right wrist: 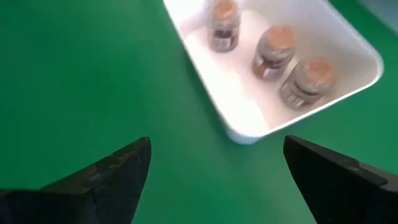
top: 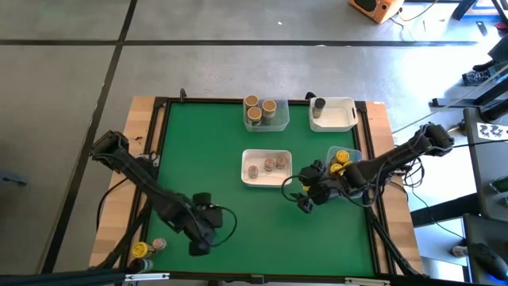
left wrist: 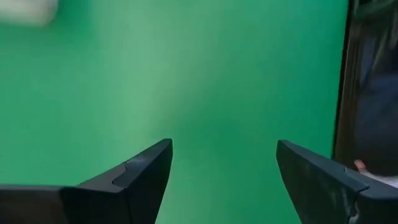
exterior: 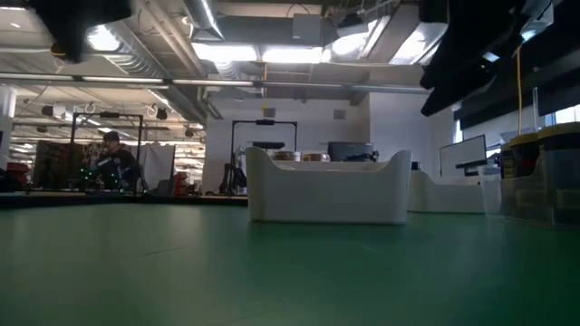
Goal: Sort spices by type
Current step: Put the brown seasoning bottle into the bottom white bin
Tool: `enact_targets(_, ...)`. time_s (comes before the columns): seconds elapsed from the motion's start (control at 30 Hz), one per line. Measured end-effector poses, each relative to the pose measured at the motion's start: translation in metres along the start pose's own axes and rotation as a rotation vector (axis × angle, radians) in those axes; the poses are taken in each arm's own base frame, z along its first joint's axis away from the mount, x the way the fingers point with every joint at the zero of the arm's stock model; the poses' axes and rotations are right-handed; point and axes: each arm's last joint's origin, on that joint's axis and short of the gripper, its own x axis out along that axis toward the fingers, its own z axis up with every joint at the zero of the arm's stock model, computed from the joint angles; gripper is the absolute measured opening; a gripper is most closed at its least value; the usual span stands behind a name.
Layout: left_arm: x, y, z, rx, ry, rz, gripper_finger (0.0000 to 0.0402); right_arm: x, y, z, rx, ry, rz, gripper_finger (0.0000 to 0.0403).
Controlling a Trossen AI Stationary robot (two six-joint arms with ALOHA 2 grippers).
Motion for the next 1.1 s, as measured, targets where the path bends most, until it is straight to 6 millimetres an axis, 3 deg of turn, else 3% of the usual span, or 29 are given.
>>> enact_targets(0.2,-0.002,0.003,-0.016,-0.207,0.239,-0.016,0.0272,-0.005,0.011,-0.011,-0.04,0.021,0.041,0.0364)
enact_targets(0.47,-0.007,-0.002,-0.034,-0.375,0.387,0.027,0.0262,-0.01,0.023,-0.023,-0.1,-0.01,0.032,0.0364)
enact_targets(0.67,-0.009,-0.014,-0.053,-0.39,0.456,0.029,0.0264,0.003,0.029,-0.032,-0.137,0.023,-0.002,0.0364)
enact_targets(0.87,-0.005,-0.02,-0.079,-0.424,0.644,0.025,0.0264,0.018,0.032,-0.039,-0.165,0.057,-0.041,0.0364)
enact_targets(1.1,-0.002,-0.032,-0.095,-0.449,0.637,0.009,0.0265,0.034,0.037,-0.049,-0.197,0.096,-0.067,0.0364)
